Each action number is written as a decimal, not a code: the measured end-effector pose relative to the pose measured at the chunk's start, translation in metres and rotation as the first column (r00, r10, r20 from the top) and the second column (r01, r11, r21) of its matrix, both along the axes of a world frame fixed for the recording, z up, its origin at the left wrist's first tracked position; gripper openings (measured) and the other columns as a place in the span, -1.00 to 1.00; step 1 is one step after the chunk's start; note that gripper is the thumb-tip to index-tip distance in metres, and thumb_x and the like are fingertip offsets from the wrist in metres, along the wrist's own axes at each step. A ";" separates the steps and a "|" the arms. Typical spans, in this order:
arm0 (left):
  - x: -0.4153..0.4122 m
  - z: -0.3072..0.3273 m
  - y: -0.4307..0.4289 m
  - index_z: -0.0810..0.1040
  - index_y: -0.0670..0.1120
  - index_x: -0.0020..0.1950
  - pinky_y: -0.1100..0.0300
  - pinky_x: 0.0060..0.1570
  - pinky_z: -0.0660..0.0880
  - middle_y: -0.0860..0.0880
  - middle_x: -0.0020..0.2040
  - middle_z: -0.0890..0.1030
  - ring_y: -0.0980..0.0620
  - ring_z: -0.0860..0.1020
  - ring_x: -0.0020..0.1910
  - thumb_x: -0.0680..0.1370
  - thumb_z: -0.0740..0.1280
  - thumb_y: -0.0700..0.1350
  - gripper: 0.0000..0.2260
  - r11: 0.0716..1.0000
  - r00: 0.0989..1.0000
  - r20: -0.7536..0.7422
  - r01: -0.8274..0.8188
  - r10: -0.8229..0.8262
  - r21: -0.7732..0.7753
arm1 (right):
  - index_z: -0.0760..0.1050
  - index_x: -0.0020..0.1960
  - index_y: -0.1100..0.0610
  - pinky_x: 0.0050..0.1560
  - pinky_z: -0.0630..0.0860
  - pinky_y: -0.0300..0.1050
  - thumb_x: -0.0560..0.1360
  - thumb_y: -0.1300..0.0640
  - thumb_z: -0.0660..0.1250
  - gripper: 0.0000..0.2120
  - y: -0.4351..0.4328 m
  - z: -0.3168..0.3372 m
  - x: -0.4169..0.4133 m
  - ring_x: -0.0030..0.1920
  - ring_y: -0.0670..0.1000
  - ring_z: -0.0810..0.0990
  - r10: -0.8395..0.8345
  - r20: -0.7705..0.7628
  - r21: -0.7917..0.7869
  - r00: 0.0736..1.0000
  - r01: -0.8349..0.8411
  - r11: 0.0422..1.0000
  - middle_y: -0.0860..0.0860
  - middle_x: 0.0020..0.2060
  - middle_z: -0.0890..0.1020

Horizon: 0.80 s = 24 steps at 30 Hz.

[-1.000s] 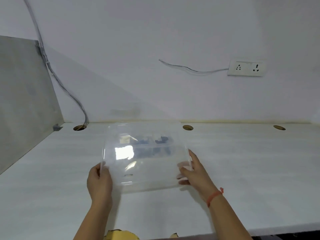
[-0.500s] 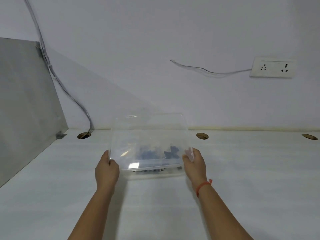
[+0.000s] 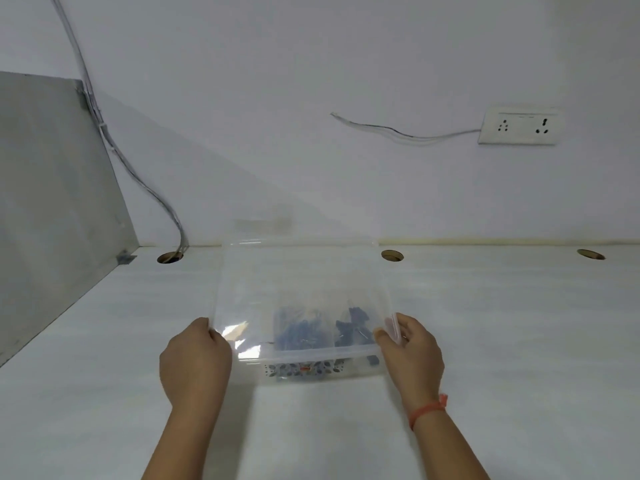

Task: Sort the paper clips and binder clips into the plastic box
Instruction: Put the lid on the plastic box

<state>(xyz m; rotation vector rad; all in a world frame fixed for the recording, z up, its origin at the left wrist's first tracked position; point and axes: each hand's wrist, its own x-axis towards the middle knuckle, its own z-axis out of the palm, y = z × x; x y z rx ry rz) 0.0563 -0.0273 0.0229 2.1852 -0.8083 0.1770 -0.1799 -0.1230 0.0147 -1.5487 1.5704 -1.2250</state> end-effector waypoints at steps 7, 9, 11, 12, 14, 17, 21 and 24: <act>-0.014 0.012 0.033 0.38 -0.22 -0.44 0.21 -0.51 0.10 -0.07 -0.55 0.35 -0.03 0.26 -0.56 0.43 0.22 -0.31 -0.77 0.996 0.999 0.039 0.013 -0.017 0.092 | 0.61 0.10 0.09 -0.13 0.41 -0.24 0.34 0.03 0.50 -0.65 0.035 0.011 -0.032 -0.12 -0.04 0.59 -0.017 -0.128 -0.066 0.992 0.008 0.998 -0.03 -0.04 0.70; -0.015 0.021 0.030 0.35 -0.19 -0.47 0.22 -0.51 0.10 -0.05 -0.57 0.31 -0.02 0.23 -0.57 0.44 0.23 -0.30 -0.73 0.996 0.999 0.044 0.028 -0.032 0.087 | 0.61 0.08 0.08 -0.19 0.39 -0.27 0.32 0.01 0.52 -0.64 0.036 0.018 -0.034 -0.17 -0.07 0.56 -0.023 -0.153 -0.098 0.988 0.008 0.995 -0.04 -0.05 0.70; -0.015 0.021 0.027 0.38 -0.18 -0.49 0.24 -0.50 0.13 -0.05 -0.58 0.33 -0.03 0.26 -0.57 0.45 0.25 -0.27 -0.71 0.995 0.999 -0.008 0.052 -0.052 0.087 | 0.61 0.10 0.11 -0.13 0.40 -0.25 0.31 0.01 0.53 -0.60 0.032 0.018 -0.040 -0.15 -0.05 0.56 -0.015 -0.162 -0.092 0.987 0.000 0.996 -0.01 -0.03 0.70; -0.019 0.013 0.040 0.44 -0.20 -0.46 0.25 -0.50 0.15 -0.06 -0.57 0.37 -0.04 0.30 -0.55 0.46 0.25 -0.26 -0.73 0.990 0.998 -0.045 0.058 -0.053 0.130 | 0.60 0.11 0.13 -0.09 0.43 -0.23 0.30 0.00 0.53 -0.57 0.045 0.014 -0.049 -0.12 -0.03 0.58 -0.006 -0.194 -0.074 0.981 -0.009 0.997 0.00 -0.02 0.70; -0.023 0.003 0.053 0.57 -0.27 -0.35 0.24 -0.48 0.21 -0.11 -0.50 0.47 -0.07 0.35 -0.51 0.46 0.26 -0.24 -0.78 0.985 0.994 -0.088 0.081 -0.068 0.154 | 0.59 0.14 0.14 0.00 0.48 -0.18 0.30 -0.04 0.53 -0.53 0.055 0.007 -0.058 -0.02 0.01 0.62 0.025 -0.238 -0.022 0.971 -0.032 0.999 0.02 0.02 0.68; -0.022 -0.002 0.052 0.52 -0.25 -0.39 0.23 -0.48 0.20 -0.11 -0.52 0.42 -0.09 0.34 -0.51 0.44 0.25 -0.26 -0.79 0.984 0.994 -0.093 0.071 -0.057 0.164 | 0.58 0.14 0.15 0.04 0.48 -0.13 0.32 -0.07 0.51 -0.52 0.049 0.005 -0.058 0.03 0.05 0.61 0.061 -0.294 0.028 0.954 -0.055 0.998 0.04 0.05 0.66; -0.021 -0.001 0.048 0.57 -0.27 -0.31 0.22 -0.47 0.24 -0.20 -0.44 0.54 -0.09 0.38 -0.48 0.44 0.24 -0.26 -0.82 0.986 0.997 -0.063 0.062 -0.053 0.155 | 0.56 0.16 0.15 0.06 0.50 -0.11 0.32 -0.08 0.50 -0.50 0.042 0.008 -0.061 0.04 0.07 0.61 0.078 -0.302 0.057 0.950 -0.064 0.996 0.04 0.07 0.65; -0.016 -0.004 0.048 0.59 -0.25 -0.24 0.22 -0.47 0.26 -0.19 -0.37 0.59 -0.10 0.43 -0.43 0.44 0.22 -0.25 -0.83 0.976 0.997 -0.055 0.062 -0.052 0.207 | 0.55 0.16 0.15 0.04 0.48 -0.13 0.33 -0.08 0.49 -0.51 0.043 0.007 -0.063 0.01 0.03 0.58 0.114 -0.326 0.080 0.939 -0.092 0.993 0.04 0.07 0.64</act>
